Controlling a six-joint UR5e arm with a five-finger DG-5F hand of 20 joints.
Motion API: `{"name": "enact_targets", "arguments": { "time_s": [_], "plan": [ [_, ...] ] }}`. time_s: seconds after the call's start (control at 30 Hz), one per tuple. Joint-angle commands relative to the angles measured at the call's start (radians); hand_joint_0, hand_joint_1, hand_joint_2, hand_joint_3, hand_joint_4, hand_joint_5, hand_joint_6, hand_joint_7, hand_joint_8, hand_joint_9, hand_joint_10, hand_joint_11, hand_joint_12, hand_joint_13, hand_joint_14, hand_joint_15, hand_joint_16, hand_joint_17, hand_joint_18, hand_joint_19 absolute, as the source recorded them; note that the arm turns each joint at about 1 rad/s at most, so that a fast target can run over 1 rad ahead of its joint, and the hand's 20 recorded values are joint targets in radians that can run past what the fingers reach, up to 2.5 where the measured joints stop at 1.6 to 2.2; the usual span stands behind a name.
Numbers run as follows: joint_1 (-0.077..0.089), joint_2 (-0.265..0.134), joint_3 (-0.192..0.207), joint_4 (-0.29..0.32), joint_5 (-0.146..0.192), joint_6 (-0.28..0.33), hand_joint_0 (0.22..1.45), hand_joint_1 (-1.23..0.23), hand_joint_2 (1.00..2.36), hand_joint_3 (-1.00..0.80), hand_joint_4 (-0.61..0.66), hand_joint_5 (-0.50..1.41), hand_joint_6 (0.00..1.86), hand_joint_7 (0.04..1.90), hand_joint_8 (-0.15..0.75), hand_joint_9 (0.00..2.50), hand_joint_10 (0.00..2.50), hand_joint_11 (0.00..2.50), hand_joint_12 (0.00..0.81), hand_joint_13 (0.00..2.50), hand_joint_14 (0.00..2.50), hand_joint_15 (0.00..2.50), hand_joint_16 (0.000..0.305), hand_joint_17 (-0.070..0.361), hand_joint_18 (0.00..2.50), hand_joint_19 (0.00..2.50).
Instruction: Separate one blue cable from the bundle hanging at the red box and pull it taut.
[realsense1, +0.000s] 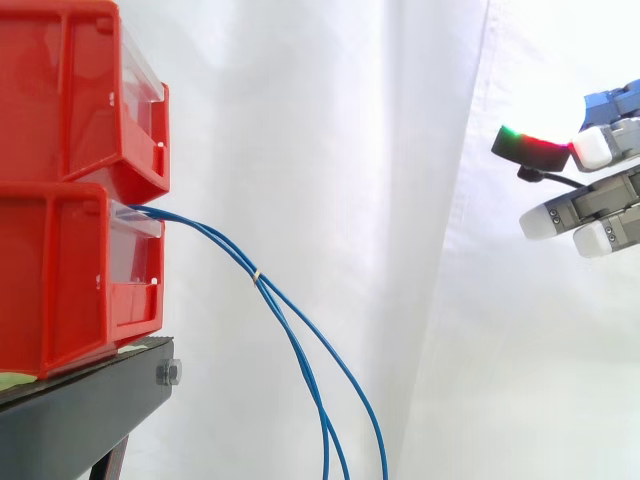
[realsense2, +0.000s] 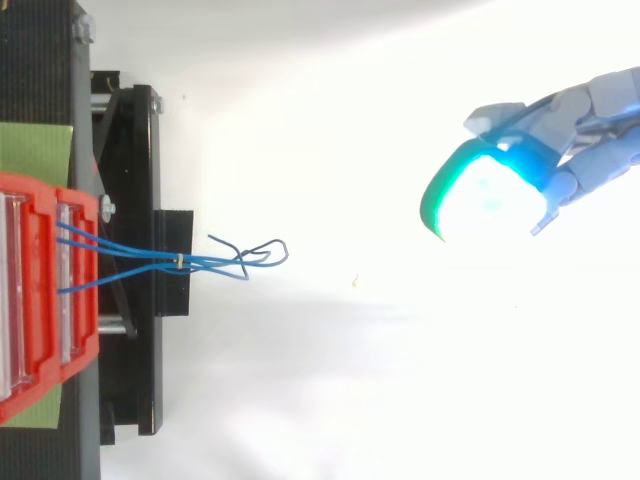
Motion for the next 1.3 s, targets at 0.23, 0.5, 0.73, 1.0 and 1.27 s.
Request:
{"name": "enact_targets", "arguments": {
  "time_s": [0.23,0.5,0.73,1.0,1.27],
  "plan": [
    [0.023,-0.034,0.002,0.05,0.045,0.035,0.51,-0.46,1.0,-0.5,0.25,-0.24,0.5,0.83,0.297,0.34,0.01,0.19,0.332,0.02,0.0,0.0,0.042,0.094,0.0,0.07],
    [0.043,-0.036,0.0,0.067,0.085,0.032,0.52,-0.52,1.0,-0.5,0.27,-0.24,0.5,0.84,0.302,0.35,0.01,0.2,0.324,0.09,0.0,0.0,0.038,0.085,0.0,0.05],
    [0.052,-0.092,0.023,0.078,0.127,0.032,0.51,-0.66,1.0,-0.5,0.27,-0.24,0.5,0.86,0.299,0.22,0.01,0.22,0.323,0.17,0.0,0.03,0.037,0.084,0.02,0.08],
    [0.054,-0.18,0.092,0.099,0.145,0.025,0.51,-0.74,1.0,-0.5,0.2,-0.27,0.5,0.74,0.242,0.01,0.0,0.0,0.282,0.08,0.0,0.0,0.032,0.071,0.0,0.0],
    [0.049,-0.272,0.172,0.107,0.148,0.02,0.51,-0.76,1.0,-0.5,0.2,-0.27,0.5,0.75,0.237,0.02,0.0,0.0,0.278,0.06,0.0,0.0,0.031,0.071,0.0,0.0]
  ]
}}
